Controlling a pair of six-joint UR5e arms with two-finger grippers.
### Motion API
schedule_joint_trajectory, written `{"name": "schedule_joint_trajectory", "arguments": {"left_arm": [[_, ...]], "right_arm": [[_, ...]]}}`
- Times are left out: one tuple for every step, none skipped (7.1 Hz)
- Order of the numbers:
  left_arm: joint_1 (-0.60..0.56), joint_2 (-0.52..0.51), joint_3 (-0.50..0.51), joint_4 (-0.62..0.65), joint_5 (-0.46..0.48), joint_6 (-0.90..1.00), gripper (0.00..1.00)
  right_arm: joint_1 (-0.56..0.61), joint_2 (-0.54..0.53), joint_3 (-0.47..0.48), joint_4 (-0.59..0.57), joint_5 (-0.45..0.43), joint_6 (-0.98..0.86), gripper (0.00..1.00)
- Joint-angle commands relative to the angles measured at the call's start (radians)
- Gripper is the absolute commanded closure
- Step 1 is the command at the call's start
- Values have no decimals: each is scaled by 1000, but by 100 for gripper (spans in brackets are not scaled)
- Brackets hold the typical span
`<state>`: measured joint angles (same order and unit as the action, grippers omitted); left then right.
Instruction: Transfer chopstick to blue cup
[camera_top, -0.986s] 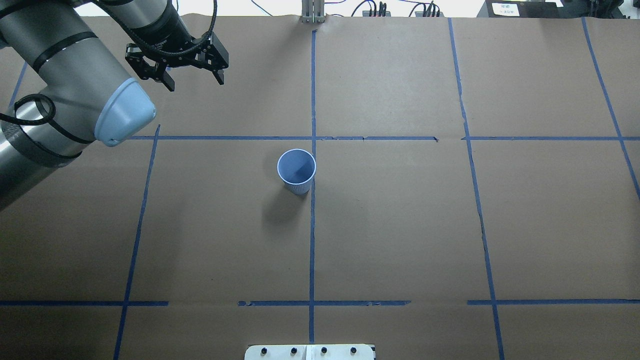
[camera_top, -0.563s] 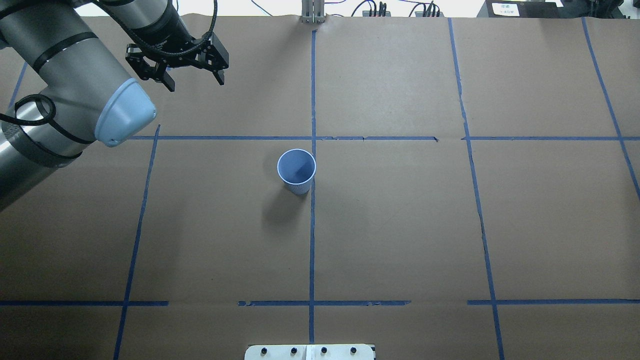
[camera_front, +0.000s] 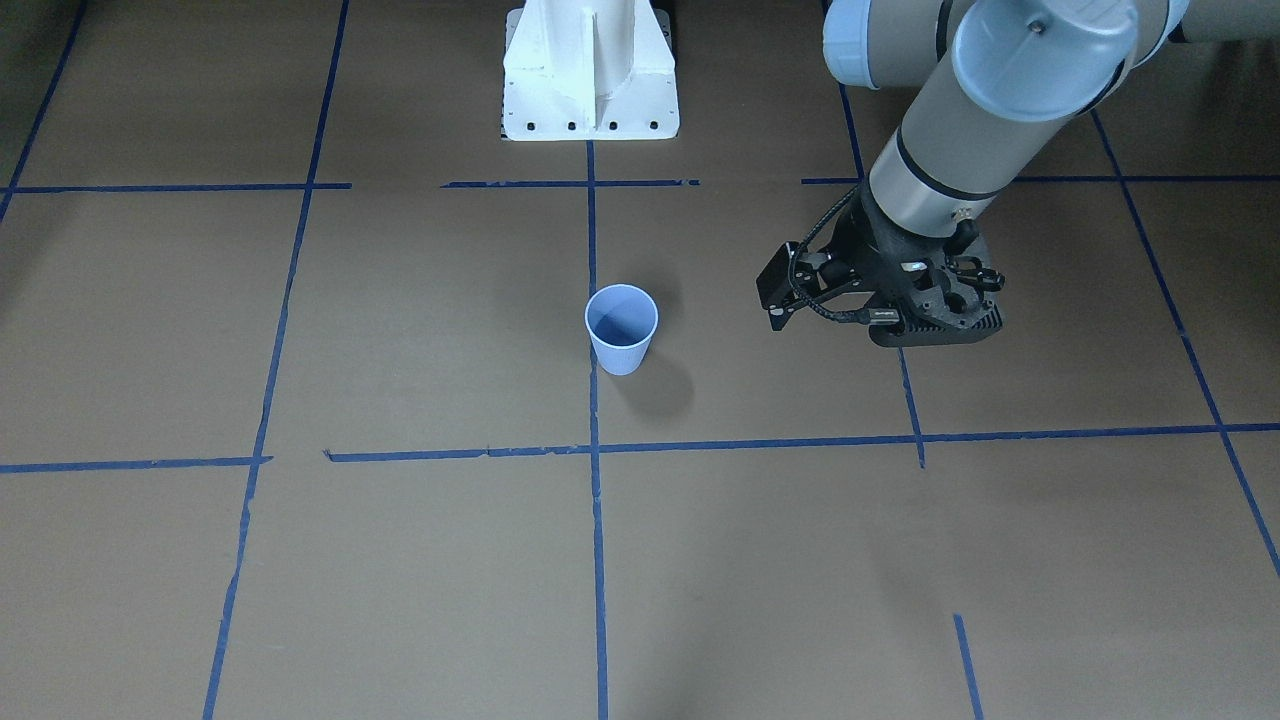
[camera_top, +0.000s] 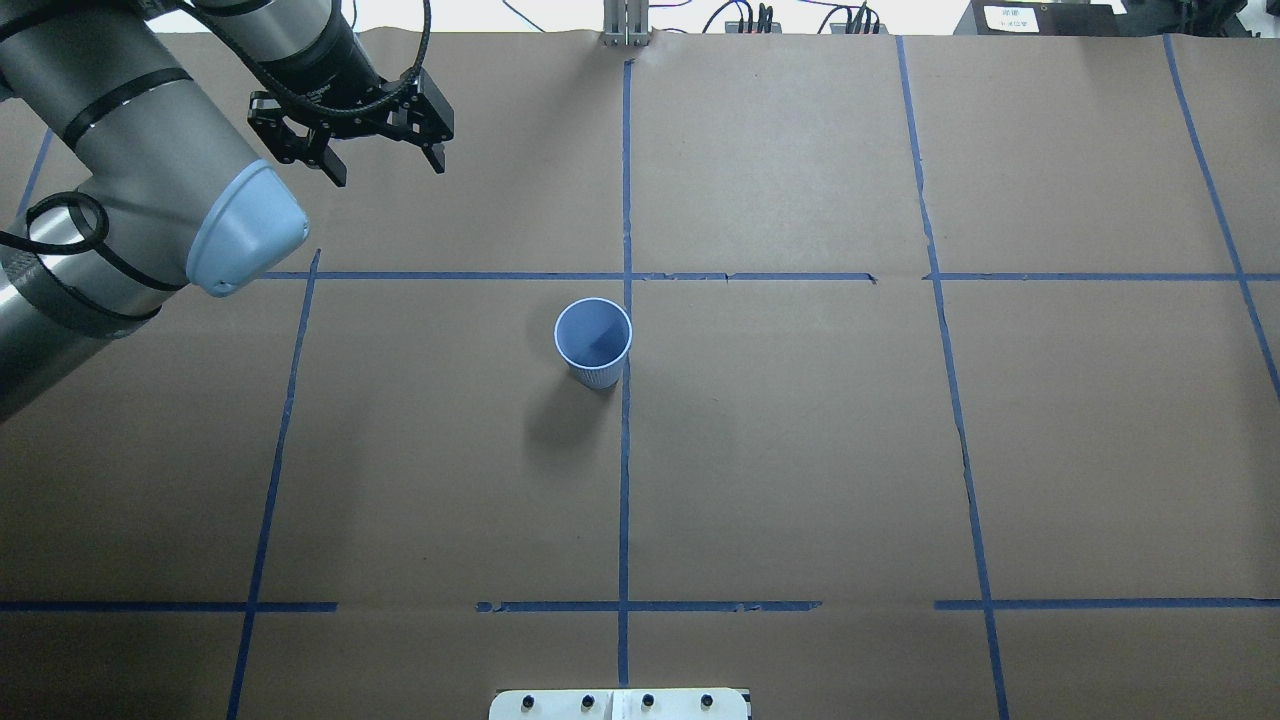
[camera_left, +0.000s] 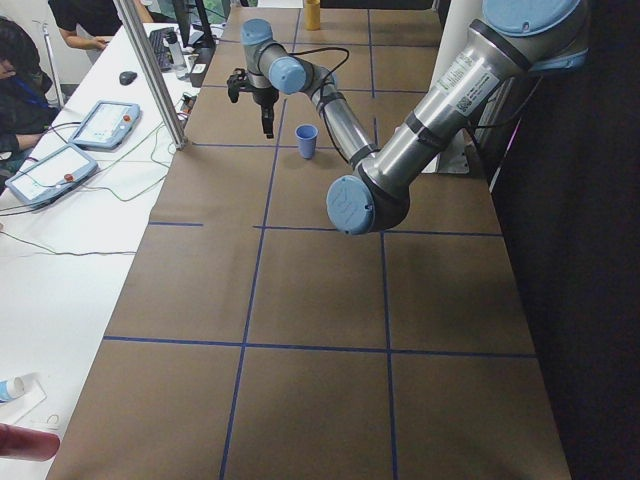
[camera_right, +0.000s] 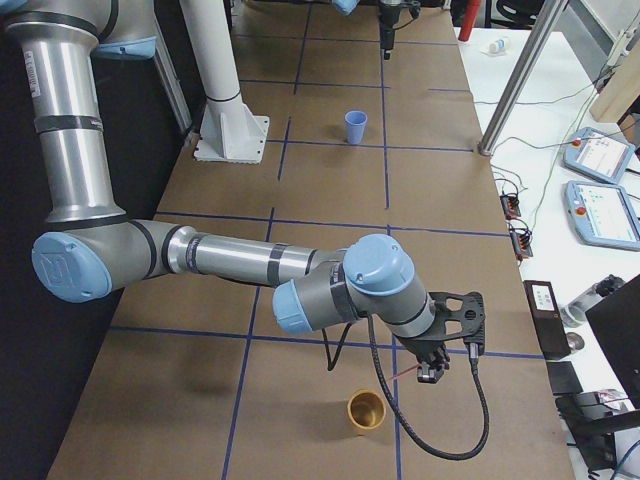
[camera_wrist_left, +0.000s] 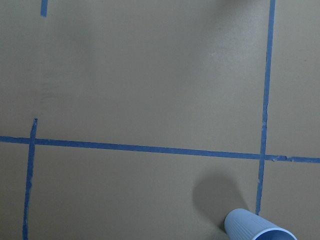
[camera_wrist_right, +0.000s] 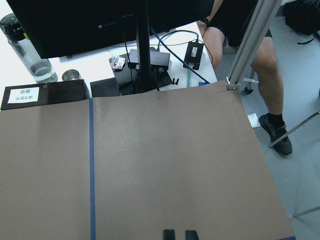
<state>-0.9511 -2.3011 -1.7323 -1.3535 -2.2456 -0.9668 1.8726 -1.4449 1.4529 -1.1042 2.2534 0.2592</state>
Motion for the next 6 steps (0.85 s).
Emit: {"name": "schedule_joint_trajectory", "arguments": {"left_arm": [[0, 26, -24, -1, 0, 2, 0], [0, 61, -67, -1, 0, 8, 0], [-18, 115, -114, -1, 3, 25, 0], [-59, 159, -143, 8, 7, 136, 0], [-118, 219, -157, 11, 9, 271, 0], [-177, 277, -156, 11, 11, 419, 0]], "right_arm": [[30, -6, 99, -34, -3, -18, 100], [13, 6, 203, -196, -8, -17, 100], [-56, 76, 333, -443, -58, -2, 100], [-134, 175, 390, -653, -69, 9, 100], [-212, 252, 408, -771, -67, 62, 100], [-286, 343, 409, -867, -37, 184, 100]]}}
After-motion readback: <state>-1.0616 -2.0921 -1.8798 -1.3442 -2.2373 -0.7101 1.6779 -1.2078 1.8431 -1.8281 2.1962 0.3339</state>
